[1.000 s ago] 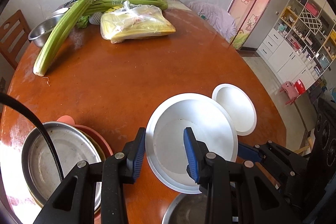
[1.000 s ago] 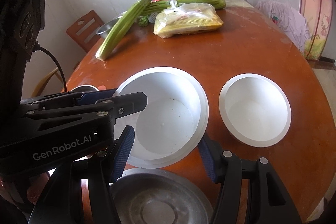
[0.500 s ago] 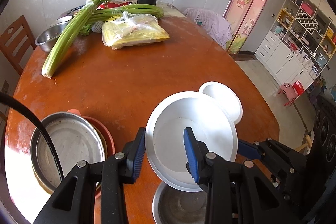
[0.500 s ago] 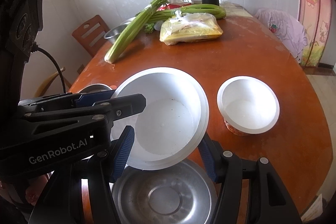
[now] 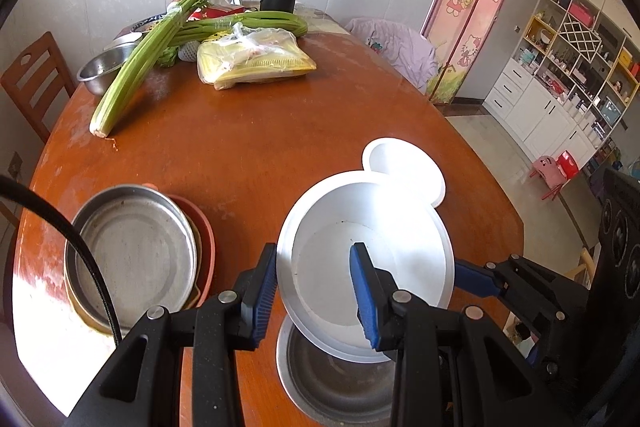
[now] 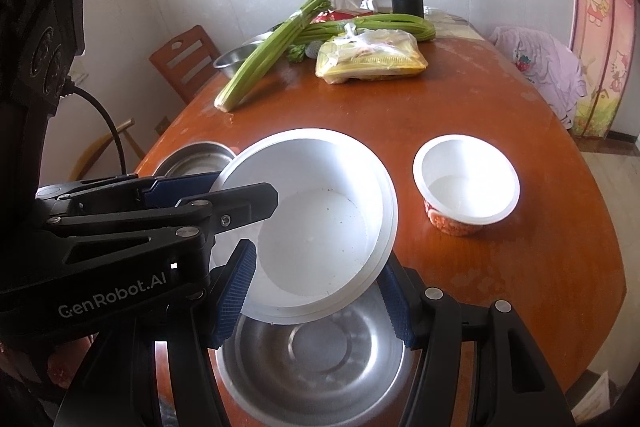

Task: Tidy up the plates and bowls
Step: 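Carry the white bowl with the left tool over the steel bowl, then lower the white bowl into the steel bowl and open the left tool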

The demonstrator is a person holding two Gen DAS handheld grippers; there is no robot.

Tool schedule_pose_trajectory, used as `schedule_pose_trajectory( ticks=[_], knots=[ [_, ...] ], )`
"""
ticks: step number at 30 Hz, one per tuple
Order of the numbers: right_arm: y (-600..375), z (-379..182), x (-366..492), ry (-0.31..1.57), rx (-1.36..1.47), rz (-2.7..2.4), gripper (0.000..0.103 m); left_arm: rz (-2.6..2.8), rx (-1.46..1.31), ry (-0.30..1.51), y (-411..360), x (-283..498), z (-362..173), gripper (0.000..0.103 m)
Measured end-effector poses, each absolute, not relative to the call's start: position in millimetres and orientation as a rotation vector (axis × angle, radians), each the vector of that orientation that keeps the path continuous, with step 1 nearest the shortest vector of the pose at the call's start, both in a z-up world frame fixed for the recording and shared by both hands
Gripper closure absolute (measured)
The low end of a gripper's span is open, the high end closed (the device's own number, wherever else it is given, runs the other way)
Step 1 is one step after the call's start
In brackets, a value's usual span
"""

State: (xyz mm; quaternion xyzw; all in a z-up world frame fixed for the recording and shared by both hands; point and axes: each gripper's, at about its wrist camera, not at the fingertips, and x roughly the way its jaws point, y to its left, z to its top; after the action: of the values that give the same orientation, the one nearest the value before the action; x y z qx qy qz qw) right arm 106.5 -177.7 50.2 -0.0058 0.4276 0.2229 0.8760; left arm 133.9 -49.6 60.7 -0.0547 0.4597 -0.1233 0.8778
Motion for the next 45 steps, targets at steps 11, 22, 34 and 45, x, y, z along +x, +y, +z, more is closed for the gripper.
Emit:
schedule_pose_trajectory(
  ticks=[11,22,34,45],
  knots=[
    [-181.2,46.1,88.2,0.906,-0.057,0.477,0.040,-0.259,-0.117,0.986,-54.8,116.8,48.1,0.067],
    [-188.1,31.3,82.2,0.941,-0.068,0.471,0.040,-0.256,-0.099,1.019,-65.6,110.4,35.5,0.067],
    [-195.5,16.5,73.3,0.973,-0.078,0.474,0.040,-0.249,-0.073,1.063,-76.4,101.1,17.8,0.067],
    [-192.6,-1.3,70.5,1.017,-0.116,0.483,0.039,-0.232,-0.062,1.116,-77.8,98.2,-4.6,0.067]
  ],
)
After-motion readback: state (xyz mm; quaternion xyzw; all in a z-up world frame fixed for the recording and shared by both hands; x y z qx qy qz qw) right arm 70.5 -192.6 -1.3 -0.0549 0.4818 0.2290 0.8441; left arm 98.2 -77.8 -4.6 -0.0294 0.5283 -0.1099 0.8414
